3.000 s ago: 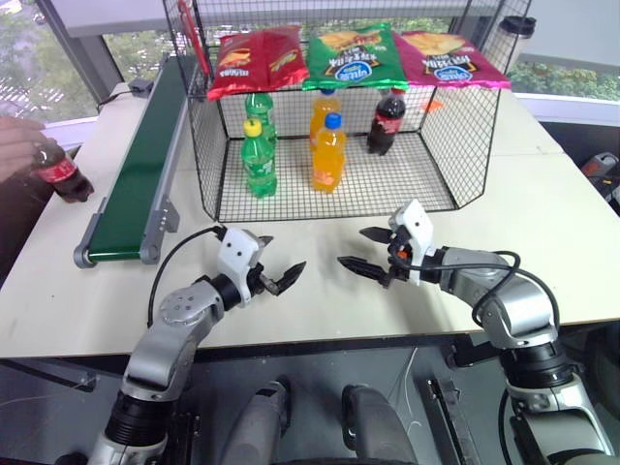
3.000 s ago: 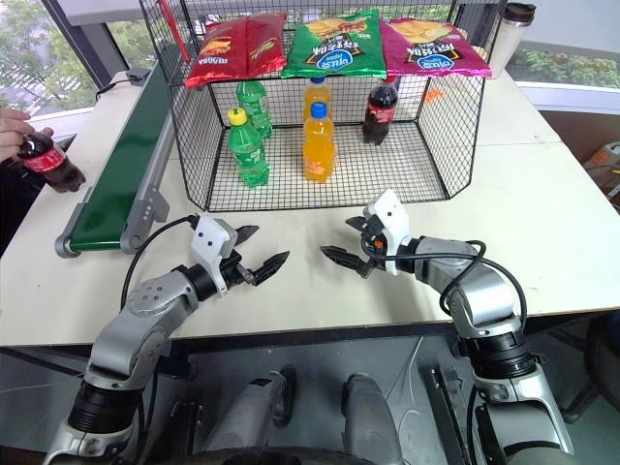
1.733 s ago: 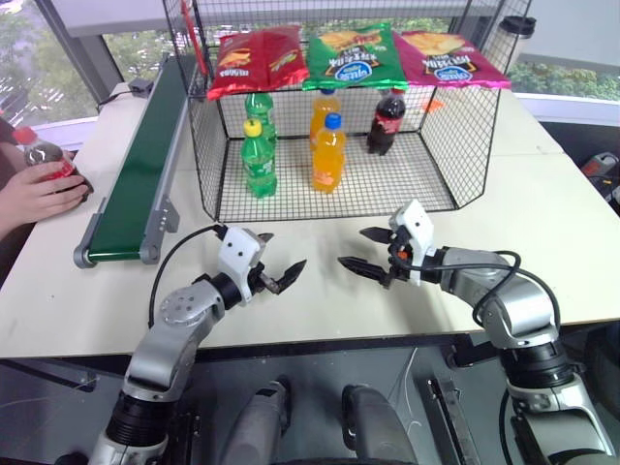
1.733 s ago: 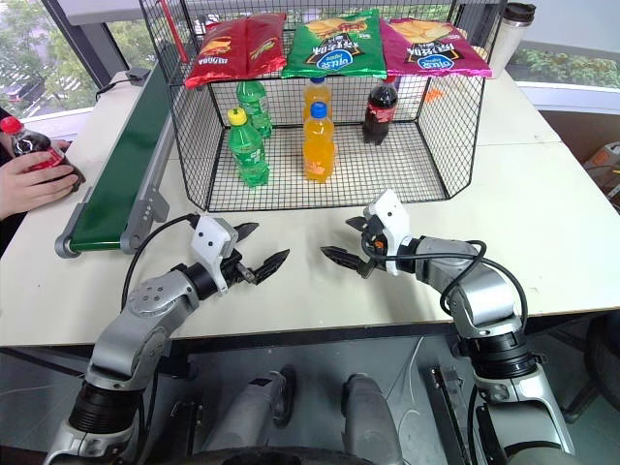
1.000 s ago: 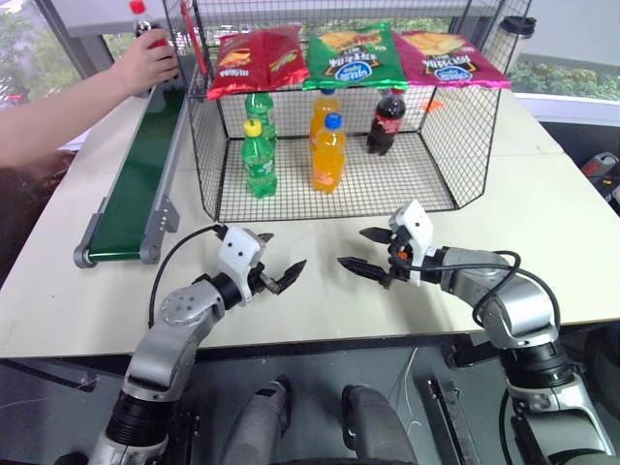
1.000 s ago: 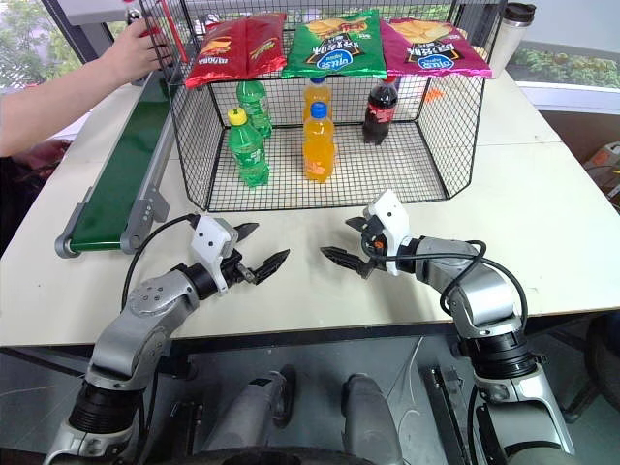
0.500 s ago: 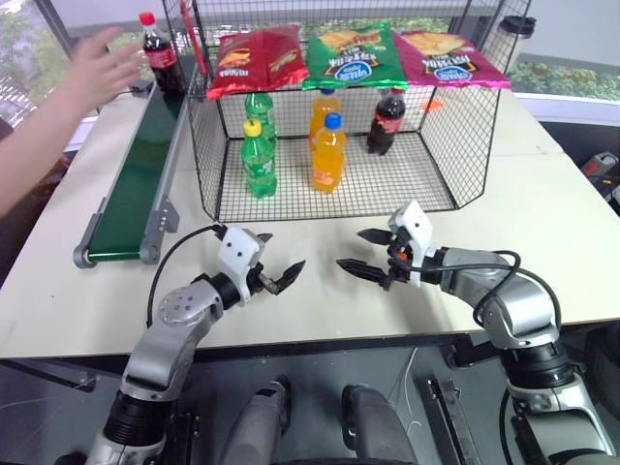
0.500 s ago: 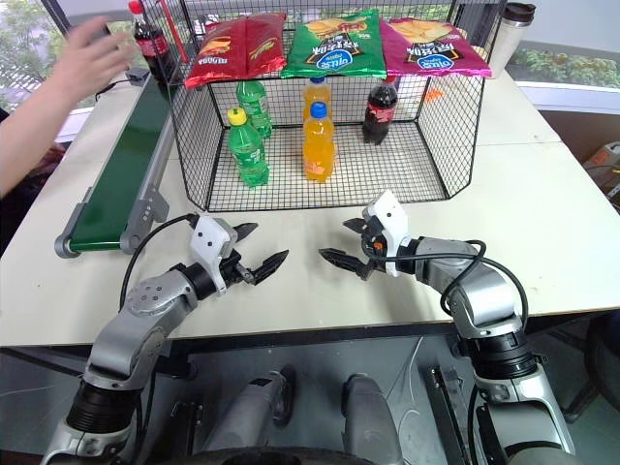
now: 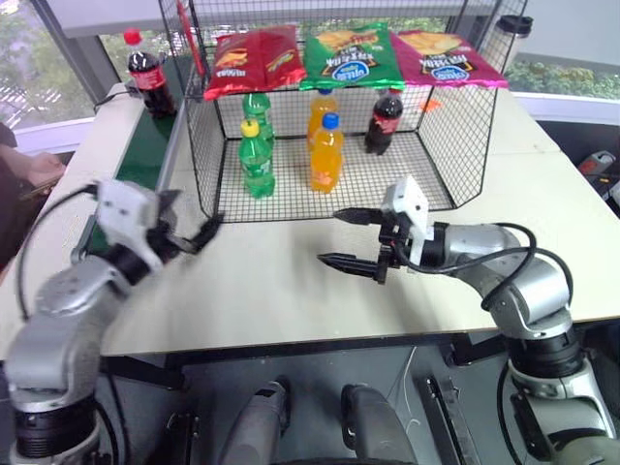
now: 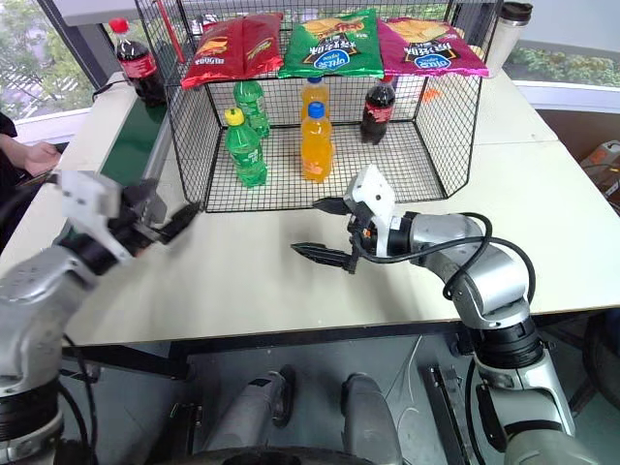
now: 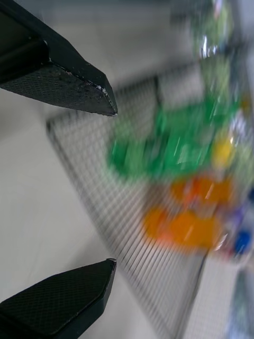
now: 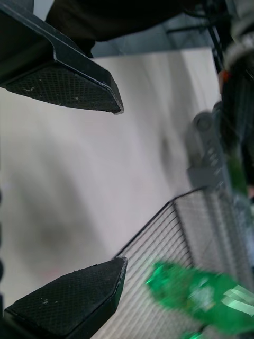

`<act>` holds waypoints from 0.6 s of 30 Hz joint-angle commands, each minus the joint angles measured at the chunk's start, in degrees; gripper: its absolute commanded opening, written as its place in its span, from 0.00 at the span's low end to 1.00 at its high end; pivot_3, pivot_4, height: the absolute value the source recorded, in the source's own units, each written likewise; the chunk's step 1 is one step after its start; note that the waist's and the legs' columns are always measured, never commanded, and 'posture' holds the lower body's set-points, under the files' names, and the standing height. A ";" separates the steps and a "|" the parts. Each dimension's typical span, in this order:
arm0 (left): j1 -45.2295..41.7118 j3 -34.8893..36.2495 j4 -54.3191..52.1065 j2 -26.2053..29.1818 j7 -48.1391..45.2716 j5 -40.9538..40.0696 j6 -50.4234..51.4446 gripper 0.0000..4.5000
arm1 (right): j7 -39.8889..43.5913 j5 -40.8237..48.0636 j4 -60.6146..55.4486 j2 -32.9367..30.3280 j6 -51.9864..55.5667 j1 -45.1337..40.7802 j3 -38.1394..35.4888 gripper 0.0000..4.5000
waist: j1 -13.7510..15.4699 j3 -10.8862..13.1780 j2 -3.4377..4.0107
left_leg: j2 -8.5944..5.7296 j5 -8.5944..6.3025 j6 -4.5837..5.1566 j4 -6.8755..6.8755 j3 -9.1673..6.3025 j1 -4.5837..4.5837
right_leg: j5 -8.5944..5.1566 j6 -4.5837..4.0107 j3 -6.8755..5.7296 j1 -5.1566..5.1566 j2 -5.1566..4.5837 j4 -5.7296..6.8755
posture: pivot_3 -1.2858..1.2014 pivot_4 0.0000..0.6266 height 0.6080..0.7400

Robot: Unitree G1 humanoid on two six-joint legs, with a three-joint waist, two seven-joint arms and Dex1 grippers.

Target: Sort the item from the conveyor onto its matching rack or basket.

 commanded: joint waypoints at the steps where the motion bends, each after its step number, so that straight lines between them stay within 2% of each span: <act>1: 0.04 6.32 0.06 1.35 2.39 -2.51 1.49 1.00 | 0.91 1.49 -1.73 0.15 -0.87 -1.81 0.28 0.99 | 0.22 0.00 -0.01 | 0.00 0.00 0.00 0.00 0.00 0.00 | 0.00 0.00 0.00 0.01 0.00 -0.02 | 0.52 0.24 0.98; 4: 0.16 13.99 4.54 2.34 5.33 -3.19 2.11 1.00 | 2.07 1.29 -0.74 0.28 -2.24 -2.58 1.19 0.99 | 0.10 -0.01 -0.01 | -0.01 0.00 0.00 0.00 0.00 0.00 | 0.00 -0.01 0.00 0.02 0.00 -0.06 | 0.52 0.24 0.98; 6: 1.25 15.60 6.66 2.59 5.93 -2.64 1.03 1.00 | 2.63 0.99 -0.05 0.39 -3.02 -2.73 1.65 0.99 | -0.05 -0.01 -0.02 | 0.01 0.00 -0.01 -0.01 -0.01 0.00 | 0.01 -0.02 -0.01 0.00 0.01 -0.06 | 0.52 0.24 0.98; 18: 6.01 14.59 10.66 0.50 7.93 -0.89 -4.26 1.00 | 3.87 -0.52 3.28 0.43 -6.39 -2.04 3.23 0.99 | 0.05 -0.03 -0.05 | 0.04 -0.01 -0.02 -0.06 0.02 -0.01 | 0.04 -0.06 0.00 0.01 -0.02 -0.17 | 0.52 0.24 0.98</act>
